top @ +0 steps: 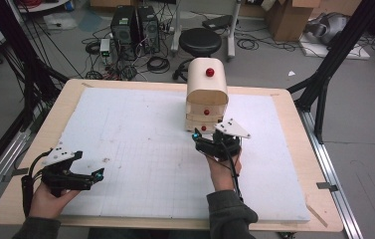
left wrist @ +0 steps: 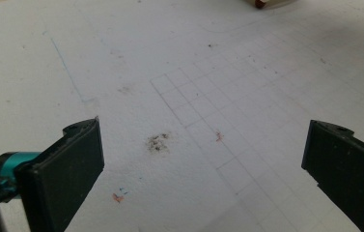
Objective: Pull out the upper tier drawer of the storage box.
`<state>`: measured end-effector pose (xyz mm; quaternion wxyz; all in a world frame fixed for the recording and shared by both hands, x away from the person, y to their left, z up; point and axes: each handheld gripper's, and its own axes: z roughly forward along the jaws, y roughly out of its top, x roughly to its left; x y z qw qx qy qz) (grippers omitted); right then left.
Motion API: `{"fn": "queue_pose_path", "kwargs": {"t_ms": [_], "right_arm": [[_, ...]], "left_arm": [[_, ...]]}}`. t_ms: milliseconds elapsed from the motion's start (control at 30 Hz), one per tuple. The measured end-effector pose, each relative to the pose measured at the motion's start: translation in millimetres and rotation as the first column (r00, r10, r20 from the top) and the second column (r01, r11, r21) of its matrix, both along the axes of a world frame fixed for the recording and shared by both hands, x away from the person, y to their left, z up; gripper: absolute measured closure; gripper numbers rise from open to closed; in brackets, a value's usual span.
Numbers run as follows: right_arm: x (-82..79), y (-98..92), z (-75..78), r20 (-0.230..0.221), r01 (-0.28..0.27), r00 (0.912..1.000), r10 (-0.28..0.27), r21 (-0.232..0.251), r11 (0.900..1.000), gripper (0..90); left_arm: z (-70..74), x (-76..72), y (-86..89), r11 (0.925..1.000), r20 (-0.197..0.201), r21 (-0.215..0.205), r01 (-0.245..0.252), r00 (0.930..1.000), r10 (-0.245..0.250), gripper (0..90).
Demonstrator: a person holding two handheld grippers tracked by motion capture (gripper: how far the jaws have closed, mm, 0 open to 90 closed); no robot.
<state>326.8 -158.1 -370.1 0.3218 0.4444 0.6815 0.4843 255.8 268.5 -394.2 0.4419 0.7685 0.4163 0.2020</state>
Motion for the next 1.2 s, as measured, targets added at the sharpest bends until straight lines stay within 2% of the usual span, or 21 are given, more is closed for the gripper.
{"fn": "queue_pose_path", "kwargs": {"t_ms": [67,167,233,267,333,633,700,833,900,1000,1200], "right_arm": [[3.9,3.7,2.5,0.011,0.025,0.9996,-0.025,0.009,1.0,24.3],[6.7,6.3,2.4,0.023,0.048,0.9986,-0.048,0.009,0.999,25.9],[9.8,8.5,1.0,0.032,0.066,0.9973,-0.065,-0.023,0.998,28.3],[12.0,9.4,-0.2,0.034,0.082,0.9961,-0.081,-0.027,0.996,33.3],[13.3,9.5,-0.7,0.035,0.087,0.9957,-0.086,-0.026,0.996,33.8],[18.6,14.1,1.2,0.06,0.137,0.9891,-0.134,-0.039,0.99,46.6],[20.0,15.5,1.2,0.052,0.144,0.9885,-0.142,-0.046,0.989,48.6],[22.3,20.4,3.0,0.065,0.159,0.9857,-0.155,-0.053,0.986,53.6],[24.0,23.0,3.3,0.054,0.165,0.9854,-0.162,-0.055,0.985,54.5],[25.6,26.3,2.7,0.057,0.184,0.982,-0.18,-0.066,0.981,60.4],[27.3,25.9,1.8,0.059,0.199,0.9789,-0.196,-0.063,0.978,64.9]], "left_arm": [[0.0,0.4,-0.4,1.0,0.002,0.001,0.004,1.0,-0.004,1.7],[0.1,0.4,-0.2,1.0,0.003,0.0,0.004,1.0,-0.004,1.7],[0.4,0.0,0.3,1.0,0.002,0.004,0.0,1.0,0.0,1.7],[0.6,-0.1,0.7,1.0,0.002,0.006,0.0,1.0,0.0,1.7],[0.6,-0.2,0.9,1.0,0.003,0.001,-0.002,1.0,0.002,1.7],[-0.2,0.1,-0.6,0.9999,0.003,0.01,0.003,1.0,-0.003,1.7],[-0.1,0.0,-0.5,0.9999,0.005,0.01,0.005,1.0,-0.005,1.7],[-0.3,0.2,-0.3,1.0,0.004,0.007,0.004,1.0,-0.004,1.7],[0.1,0.0,0.0,1.0,0.006,0.006,0.002,1.0,-0.002,1.7],[0.6,0.3,1.7,1.0,0.005,0.006,-0.001,1.0,0.001,1.7],[1.0,0.2,2.0,0.9999,0.005,0.011,-0.002,1.0,0.002,1.7]]}}
